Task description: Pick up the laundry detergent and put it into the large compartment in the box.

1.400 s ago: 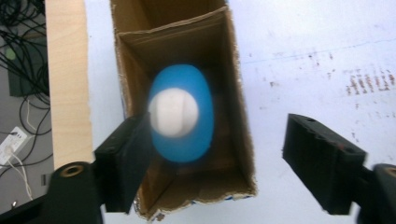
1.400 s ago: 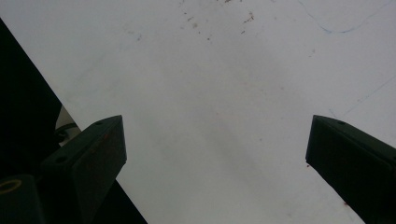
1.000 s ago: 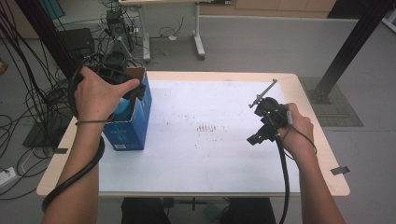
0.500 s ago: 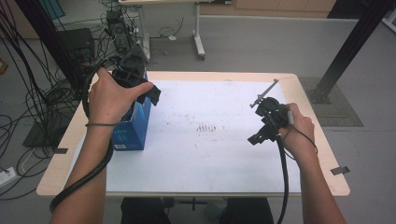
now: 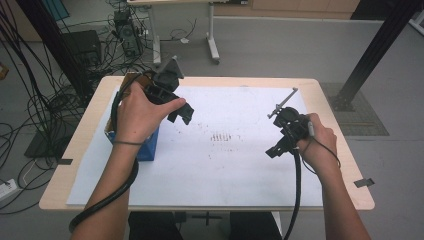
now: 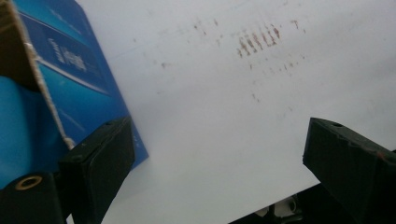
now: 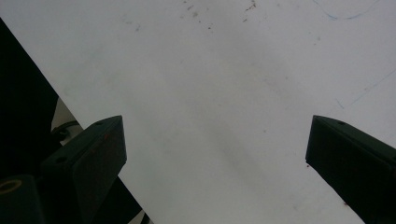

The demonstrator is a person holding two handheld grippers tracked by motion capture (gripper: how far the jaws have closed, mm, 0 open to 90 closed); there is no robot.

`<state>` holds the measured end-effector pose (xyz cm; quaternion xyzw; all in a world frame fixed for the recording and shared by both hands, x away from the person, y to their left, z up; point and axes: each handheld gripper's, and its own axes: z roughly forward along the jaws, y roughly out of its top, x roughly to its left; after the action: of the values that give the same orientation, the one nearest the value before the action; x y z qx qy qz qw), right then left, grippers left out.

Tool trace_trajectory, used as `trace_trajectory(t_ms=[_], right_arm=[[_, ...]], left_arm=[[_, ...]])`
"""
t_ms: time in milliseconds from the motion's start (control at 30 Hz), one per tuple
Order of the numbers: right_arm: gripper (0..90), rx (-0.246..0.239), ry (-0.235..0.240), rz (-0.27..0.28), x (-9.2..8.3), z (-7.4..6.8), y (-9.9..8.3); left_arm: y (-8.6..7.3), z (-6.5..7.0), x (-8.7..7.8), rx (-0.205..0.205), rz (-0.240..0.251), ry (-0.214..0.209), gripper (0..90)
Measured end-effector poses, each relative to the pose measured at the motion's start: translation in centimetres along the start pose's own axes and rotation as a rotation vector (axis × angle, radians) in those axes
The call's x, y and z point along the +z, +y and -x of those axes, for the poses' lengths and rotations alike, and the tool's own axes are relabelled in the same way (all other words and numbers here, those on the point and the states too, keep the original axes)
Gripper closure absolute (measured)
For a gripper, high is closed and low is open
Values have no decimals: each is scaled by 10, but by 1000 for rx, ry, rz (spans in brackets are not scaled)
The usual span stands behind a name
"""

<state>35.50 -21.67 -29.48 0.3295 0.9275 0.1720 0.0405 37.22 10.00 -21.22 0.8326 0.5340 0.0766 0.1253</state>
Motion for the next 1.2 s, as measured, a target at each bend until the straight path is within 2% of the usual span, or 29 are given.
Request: trace_trajectory(t_ms=[167,333,467,767,967,1200], right_arm=[[48,-3,-4,-4,-1,-2,0],[48,-5,-3,-5,1,-2,0],[48,-6,2,-11,2,-2,1],[48,-2,3,-11,4,-1,2],[48,-3,3,-14,6,1,2],[48,-1,6,-15,7,2,1]], left_arm=[[-2,9,11,27,-18,-28,96],[-3,14,23,36,-31,-48,95],[-6,19,39,57,-56,-62,91],[-11,25,66,49,-88,-74,91],[-14,31,85,58,-114,-83,90],[-20,36,110,36,-137,-77,92]])
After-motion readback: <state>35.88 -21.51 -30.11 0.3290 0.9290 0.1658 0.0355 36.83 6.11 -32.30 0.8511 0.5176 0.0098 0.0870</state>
